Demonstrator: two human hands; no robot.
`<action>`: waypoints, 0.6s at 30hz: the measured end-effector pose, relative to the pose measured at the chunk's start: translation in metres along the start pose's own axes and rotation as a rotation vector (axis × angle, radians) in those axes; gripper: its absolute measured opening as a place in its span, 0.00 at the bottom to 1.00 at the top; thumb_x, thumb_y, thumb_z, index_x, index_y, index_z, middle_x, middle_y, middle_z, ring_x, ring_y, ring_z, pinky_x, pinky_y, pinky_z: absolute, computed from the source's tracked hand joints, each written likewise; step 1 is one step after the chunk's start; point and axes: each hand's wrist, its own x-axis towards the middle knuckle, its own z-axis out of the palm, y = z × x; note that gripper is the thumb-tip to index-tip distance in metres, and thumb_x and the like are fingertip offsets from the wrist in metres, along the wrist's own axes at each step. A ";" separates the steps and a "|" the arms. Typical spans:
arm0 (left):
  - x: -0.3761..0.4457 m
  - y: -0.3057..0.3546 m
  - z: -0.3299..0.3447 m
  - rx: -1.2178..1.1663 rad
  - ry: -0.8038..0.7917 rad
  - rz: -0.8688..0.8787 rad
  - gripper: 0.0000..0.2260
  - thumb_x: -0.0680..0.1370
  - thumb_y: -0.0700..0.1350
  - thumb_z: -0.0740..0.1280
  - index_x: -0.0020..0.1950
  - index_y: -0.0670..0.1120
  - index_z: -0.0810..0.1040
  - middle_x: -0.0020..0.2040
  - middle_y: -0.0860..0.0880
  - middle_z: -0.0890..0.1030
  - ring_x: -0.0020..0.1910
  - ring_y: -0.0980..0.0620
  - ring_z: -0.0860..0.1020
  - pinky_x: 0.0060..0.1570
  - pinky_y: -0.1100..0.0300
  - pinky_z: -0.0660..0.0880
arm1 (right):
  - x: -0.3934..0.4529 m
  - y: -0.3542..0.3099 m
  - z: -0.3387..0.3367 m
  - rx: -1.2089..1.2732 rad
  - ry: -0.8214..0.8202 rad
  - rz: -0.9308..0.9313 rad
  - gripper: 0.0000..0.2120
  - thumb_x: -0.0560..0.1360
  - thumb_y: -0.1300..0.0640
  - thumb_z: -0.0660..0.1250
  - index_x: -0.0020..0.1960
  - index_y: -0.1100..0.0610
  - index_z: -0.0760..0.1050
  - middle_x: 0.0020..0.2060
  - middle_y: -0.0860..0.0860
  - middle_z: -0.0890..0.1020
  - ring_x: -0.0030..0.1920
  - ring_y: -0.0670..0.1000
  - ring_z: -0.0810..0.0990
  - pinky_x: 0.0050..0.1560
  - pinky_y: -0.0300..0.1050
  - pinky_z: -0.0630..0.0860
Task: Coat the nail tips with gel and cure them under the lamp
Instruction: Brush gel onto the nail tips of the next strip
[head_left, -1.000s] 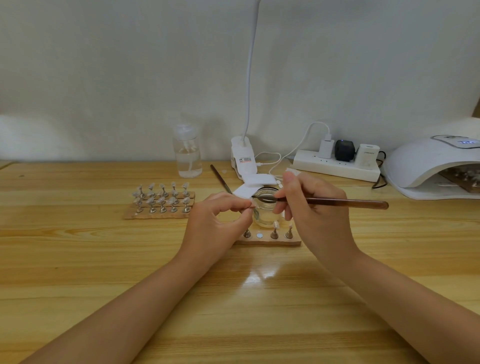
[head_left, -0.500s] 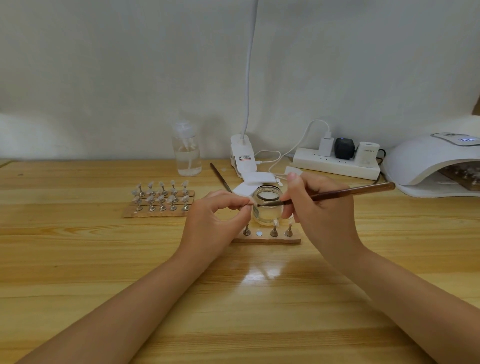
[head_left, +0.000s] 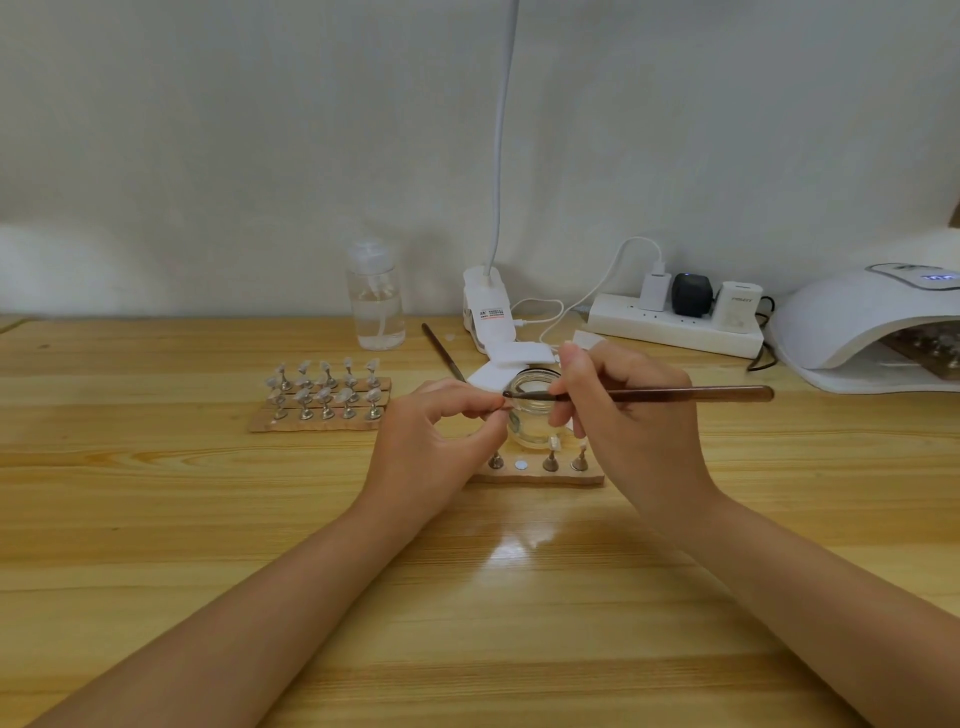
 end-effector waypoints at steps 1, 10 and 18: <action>0.000 0.000 0.000 -0.004 0.003 -0.005 0.09 0.69 0.36 0.71 0.39 0.51 0.81 0.35 0.56 0.80 0.41 0.56 0.77 0.47 0.68 0.72 | 0.000 0.000 -0.001 0.004 -0.003 0.001 0.16 0.77 0.60 0.62 0.32 0.62 0.77 0.24 0.51 0.79 0.25 0.42 0.74 0.31 0.30 0.68; 0.000 0.001 -0.001 -0.022 0.005 -0.013 0.12 0.70 0.35 0.71 0.38 0.53 0.81 0.36 0.56 0.80 0.42 0.56 0.78 0.48 0.68 0.72 | -0.001 -0.006 -0.004 0.060 0.057 0.048 0.17 0.78 0.60 0.60 0.31 0.56 0.76 0.23 0.53 0.76 0.22 0.45 0.72 0.21 0.34 0.69; 0.000 0.000 -0.001 -0.023 -0.009 -0.017 0.10 0.70 0.36 0.71 0.39 0.51 0.82 0.35 0.56 0.80 0.41 0.55 0.77 0.47 0.61 0.75 | 0.001 -0.003 0.001 0.016 -0.003 0.009 0.15 0.77 0.60 0.63 0.32 0.56 0.78 0.25 0.49 0.79 0.27 0.43 0.75 0.35 0.33 0.70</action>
